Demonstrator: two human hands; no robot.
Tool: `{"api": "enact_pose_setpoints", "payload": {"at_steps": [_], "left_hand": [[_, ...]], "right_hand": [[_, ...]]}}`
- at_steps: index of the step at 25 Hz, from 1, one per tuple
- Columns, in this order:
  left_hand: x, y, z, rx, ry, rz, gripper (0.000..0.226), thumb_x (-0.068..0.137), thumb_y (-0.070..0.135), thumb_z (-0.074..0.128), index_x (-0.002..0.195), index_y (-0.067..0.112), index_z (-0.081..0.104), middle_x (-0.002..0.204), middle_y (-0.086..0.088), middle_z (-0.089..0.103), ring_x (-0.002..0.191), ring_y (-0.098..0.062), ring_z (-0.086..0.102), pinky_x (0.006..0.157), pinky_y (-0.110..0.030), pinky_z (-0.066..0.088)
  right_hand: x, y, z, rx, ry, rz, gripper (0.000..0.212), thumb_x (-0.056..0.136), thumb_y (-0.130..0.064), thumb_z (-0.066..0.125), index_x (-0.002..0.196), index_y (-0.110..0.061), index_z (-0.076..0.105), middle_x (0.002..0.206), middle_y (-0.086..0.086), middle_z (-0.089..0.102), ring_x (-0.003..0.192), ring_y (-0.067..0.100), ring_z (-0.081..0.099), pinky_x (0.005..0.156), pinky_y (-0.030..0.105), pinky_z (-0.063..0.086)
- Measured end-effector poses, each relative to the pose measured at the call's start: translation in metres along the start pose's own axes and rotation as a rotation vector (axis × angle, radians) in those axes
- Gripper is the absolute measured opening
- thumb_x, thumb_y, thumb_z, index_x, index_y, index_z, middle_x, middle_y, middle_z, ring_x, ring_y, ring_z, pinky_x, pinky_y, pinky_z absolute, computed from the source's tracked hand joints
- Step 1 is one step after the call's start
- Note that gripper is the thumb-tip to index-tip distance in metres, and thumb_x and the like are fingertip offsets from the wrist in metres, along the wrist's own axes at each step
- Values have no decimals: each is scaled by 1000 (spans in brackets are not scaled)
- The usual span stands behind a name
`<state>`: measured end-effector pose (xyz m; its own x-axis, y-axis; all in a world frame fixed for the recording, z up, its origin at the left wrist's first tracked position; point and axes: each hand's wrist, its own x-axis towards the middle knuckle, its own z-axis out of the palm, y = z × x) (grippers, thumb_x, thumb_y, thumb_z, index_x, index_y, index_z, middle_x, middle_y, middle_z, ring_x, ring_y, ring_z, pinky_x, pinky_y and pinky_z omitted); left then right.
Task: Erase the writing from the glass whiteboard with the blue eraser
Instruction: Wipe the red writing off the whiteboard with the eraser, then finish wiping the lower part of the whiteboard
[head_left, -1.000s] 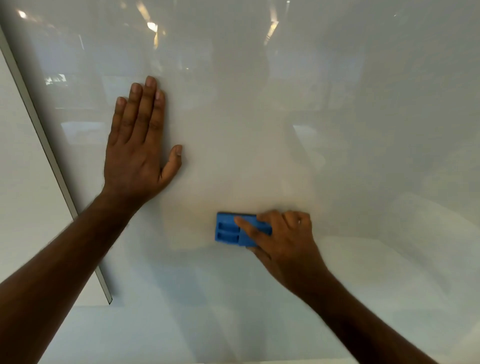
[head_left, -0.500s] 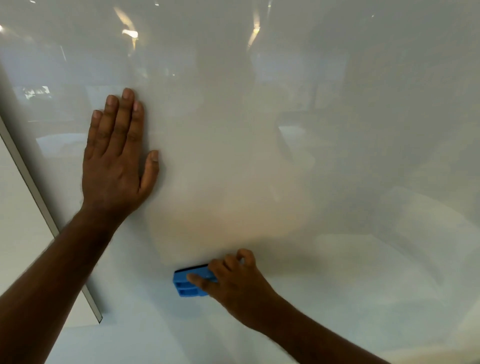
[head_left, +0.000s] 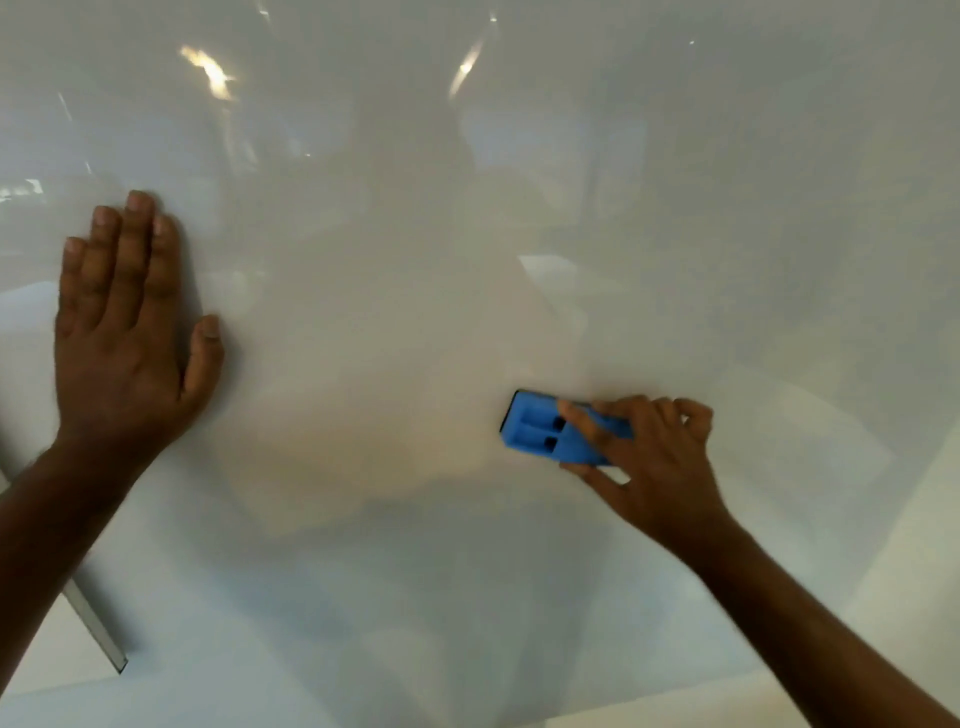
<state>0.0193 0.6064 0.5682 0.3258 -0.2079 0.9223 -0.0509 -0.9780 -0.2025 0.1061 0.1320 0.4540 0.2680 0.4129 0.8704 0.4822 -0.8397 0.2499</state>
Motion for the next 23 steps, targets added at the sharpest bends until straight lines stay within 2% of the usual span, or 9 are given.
{"api": "enact_pose_setpoints", "payload": {"at_steps": [5, 8, 10, 12, 14, 16, 17, 21, 23], "left_hand": [[-10, 31, 6, -56, -7, -177, 77, 114, 39, 30, 171, -5, 4, 181, -26, 3, 168, -46, 3, 132, -70, 14], [-18, 67, 13, -160, 6, -289, 77, 116, 41, 32, 171, -5, 4, 179, -30, -1, 168, -48, -3, 135, -67, 3], [-24, 96, 19, -212, -11, -332, 79, 116, 42, 33, 171, -5, 4, 179, -31, -2, 167, -42, -8, 136, -61, -3], [-33, 130, 26, -249, -58, -309, 80, 115, 42, 35, 172, -5, 4, 180, -26, -4, 167, -41, -9, 137, -57, -3], [-43, 170, 34, -272, -133, -230, 81, 113, 41, 39, 172, -4, 5, 181, -18, -6, 168, -39, -10, 138, -53, -3], [-55, 216, 44, -312, -210, -171, 82, 112, 40, 41, 172, -3, 7, 181, -16, -5, 168, -36, -11, 138, -51, -3], [-64, 242, 50, -336, -245, -159, 81, 112, 40, 41, 172, -3, 7, 182, -17, -4, 169, -36, -10, 138, -50, -2], [-95, 337, 73, -419, -368, -129, 79, 112, 41, 39, 171, -4, 12, 183, -18, 4, 170, -37, 0, 139, -49, 4], [-111, 383, 82, -440, -420, -79, 77, 113, 40, 40, 171, -4, 15, 182, -19, 7, 170, -36, 7, 138, -52, 12]], "right_hand": [[10, 76, -23, 58, 29, 310, 74, 93, -60, 64, 158, -39, 36, 116, 5, 52, 101, 24, 53, 91, 50, 34], [-3, 108, -31, 194, 84, 568, 78, 93, -54, 72, 159, -37, 35, 118, 8, 50, 105, 18, 45, 97, 48, 35], [-19, 128, -33, 339, 135, 750, 79, 91, -53, 73, 159, -37, 36, 119, 8, 51, 104, 8, 41, 103, 29, 34], [-42, 144, -32, 448, 151, 898, 79, 89, -56, 71, 158, -41, 36, 118, 4, 52, 107, 13, 52, 102, 15, 25], [-75, 153, -33, 491, 101, 976, 75, 90, -58, 71, 155, -51, 35, 117, -6, 52, 109, 19, 60, 110, 27, 33], [-118, 160, -40, 515, 31, 1024, 70, 91, -58, 72, 150, -60, 36, 118, -13, 53, 108, 14, 61, 109, 50, 45], [-142, 163, -45, 527, 5, 1058, 68, 91, -58, 72, 150, -60, 37, 119, -13, 54, 109, 11, 62, 109, 55, 45], [-228, 185, -60, 537, -93, 1236, 70, 90, -59, 71, 151, -55, 39, 123, -13, 56, 111, 9, 61, 112, 54, 45], [-276, 190, -65, 530, -171, 1300, 73, 90, -56, 73, 154, -50, 39, 123, -11, 57, 112, 11, 61, 110, 42, 46]]}}
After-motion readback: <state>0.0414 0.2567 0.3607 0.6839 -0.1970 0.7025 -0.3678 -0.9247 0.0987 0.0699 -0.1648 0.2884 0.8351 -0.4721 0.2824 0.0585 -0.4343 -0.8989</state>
